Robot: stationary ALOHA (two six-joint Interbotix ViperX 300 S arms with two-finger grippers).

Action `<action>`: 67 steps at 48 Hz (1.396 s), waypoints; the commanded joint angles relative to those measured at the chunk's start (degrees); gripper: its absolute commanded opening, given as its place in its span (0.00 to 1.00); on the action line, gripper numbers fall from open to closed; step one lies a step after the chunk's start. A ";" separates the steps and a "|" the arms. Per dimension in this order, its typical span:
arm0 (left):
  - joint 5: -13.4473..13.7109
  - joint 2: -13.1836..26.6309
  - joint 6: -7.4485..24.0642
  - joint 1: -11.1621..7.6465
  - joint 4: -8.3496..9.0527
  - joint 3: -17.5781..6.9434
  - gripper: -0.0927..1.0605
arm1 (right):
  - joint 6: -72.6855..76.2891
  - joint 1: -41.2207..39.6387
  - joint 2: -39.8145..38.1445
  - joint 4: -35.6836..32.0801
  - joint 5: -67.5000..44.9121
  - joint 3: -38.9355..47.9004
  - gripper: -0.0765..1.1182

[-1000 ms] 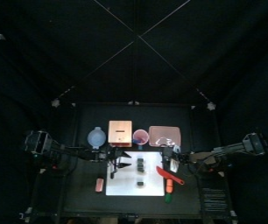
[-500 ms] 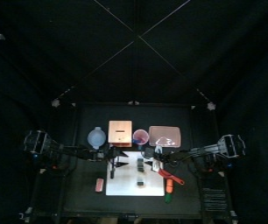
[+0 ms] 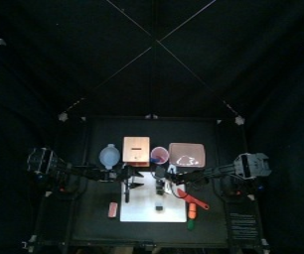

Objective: Place sushi on board then cut the sushi with the knife then place the pieces on the plate
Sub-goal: Place the 4 sushi pieces on the plate

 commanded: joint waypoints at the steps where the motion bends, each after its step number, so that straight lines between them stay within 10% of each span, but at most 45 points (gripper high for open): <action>1: -0.44 -0.88 0.09 0.18 0.09 -0.44 0.79 | 0.00 -0.44 -0.62 -0.35 0.09 -1.23 0.71; 33: -0.35 -0.44 0.00 0.70 0.00 0.18 0.79 | 0.26 -0.70 1.05 -0.35 0.70 -1.14 0.53; 67: 0.00 -0.35 0.00 1.05 -0.09 0.18 0.79 | 0.53 -18.72 -17.49 -0.35 13.10 7.82 0.52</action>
